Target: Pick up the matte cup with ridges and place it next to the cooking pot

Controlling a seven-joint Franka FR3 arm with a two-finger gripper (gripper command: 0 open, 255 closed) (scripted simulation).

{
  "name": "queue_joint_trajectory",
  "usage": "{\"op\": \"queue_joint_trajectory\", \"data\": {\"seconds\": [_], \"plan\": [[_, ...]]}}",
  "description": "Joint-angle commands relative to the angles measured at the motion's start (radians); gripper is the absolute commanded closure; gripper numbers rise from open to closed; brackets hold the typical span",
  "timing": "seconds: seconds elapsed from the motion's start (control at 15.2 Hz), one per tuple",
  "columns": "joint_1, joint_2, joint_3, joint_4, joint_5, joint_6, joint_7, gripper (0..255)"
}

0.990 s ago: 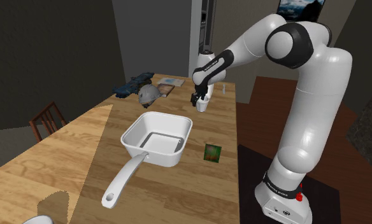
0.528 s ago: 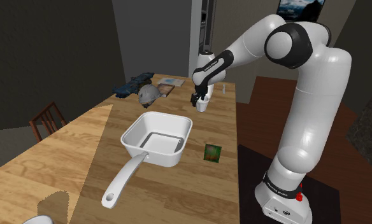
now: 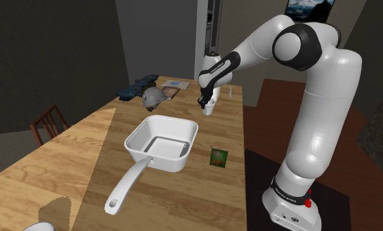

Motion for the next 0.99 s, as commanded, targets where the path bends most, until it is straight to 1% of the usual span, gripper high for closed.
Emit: {"op": "queue_joint_trajectory", "data": {"seconds": [0.0, 0.07, 0.92], "plan": [[0.0, 0.001, 0.0, -0.001, 0.0, 0.0, 0.0, 255], [0.0, 0.001, 0.0, 0.0, 0.0, 0.0, 0.0, 255], [0.006, -0.09, -0.002, 0.077, -0.02, -0.166, 0.004, 255]]}}
